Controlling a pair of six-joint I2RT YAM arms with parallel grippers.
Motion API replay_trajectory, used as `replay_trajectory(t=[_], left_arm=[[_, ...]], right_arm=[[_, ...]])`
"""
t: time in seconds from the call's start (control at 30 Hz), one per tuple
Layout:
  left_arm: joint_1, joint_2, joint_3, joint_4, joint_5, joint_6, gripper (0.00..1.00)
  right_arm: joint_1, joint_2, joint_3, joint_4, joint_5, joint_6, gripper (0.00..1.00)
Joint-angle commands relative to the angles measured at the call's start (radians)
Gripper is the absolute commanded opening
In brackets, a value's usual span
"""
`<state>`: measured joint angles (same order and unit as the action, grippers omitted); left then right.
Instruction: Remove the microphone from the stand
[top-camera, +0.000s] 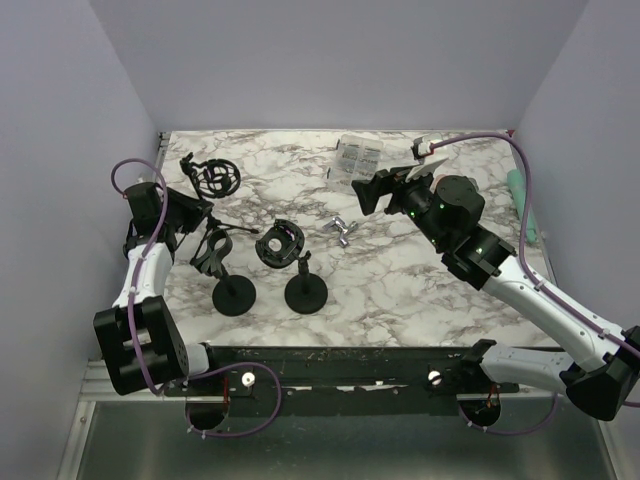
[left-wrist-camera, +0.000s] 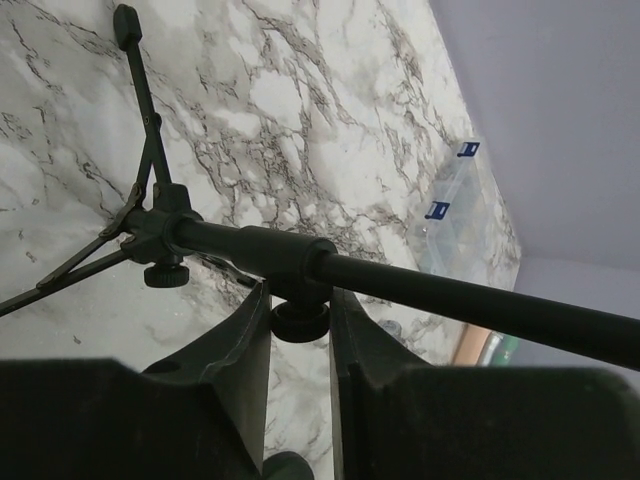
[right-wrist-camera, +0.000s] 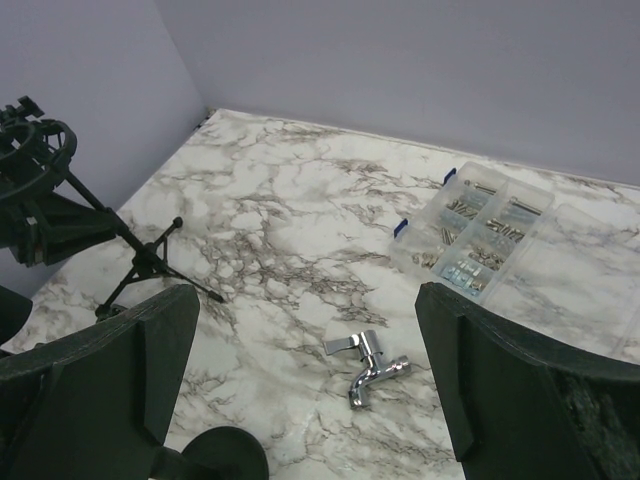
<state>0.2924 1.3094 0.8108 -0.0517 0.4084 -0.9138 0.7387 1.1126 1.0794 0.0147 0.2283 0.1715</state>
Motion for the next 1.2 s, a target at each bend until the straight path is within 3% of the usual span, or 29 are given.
replay_trajectory(t=[0.0, 0.1, 0.47, 0.67, 0.8, 1.0, 1.1, 1.17], left_arm=[[-0.005, 0.002, -0.041, 0.106, -0.004, -0.048, 0.15], [-0.006, -0.001, -0.103, 0.205, 0.005, -0.102, 0.0], [-0.006, 0.063, -0.332, 0.685, 0.049, -0.31, 0.0], [-0.006, 0.2, -0.417, 0.974, 0.072, -0.498, 0.0], [-0.008, 0.247, -0.446, 1.065, 0.063, -0.545, 0.0], [-0.009, 0.231, -0.429, 1.03, 0.069, -0.522, 0.0], [-0.017, 0.144, -0.375, 0.811, 0.057, -0.417, 0.33], [-0.025, 0.069, -0.331, 0.644, 0.022, -0.319, 0.49]], right_arm=[[0.01, 0.008, -0.014, 0.034, 0.029, -0.012, 1.0], [0.01, 0.01, -0.019, 0.039, 0.03, -0.012, 1.0], [0.011, 0.007, -0.027, 0.048, 0.025, -0.007, 1.0], [0.011, 0.006, -0.035, 0.057, 0.024, -0.007, 1.0], [0.011, 0.004, -0.038, 0.059, 0.023, -0.006, 1.0], [0.013, 0.009, -0.037, 0.059, 0.023, -0.006, 1.0], [0.013, 0.01, -0.036, 0.059, 0.023, -0.007, 1.0], [0.013, 0.012, -0.036, 0.059, 0.022, -0.006, 1.0]])
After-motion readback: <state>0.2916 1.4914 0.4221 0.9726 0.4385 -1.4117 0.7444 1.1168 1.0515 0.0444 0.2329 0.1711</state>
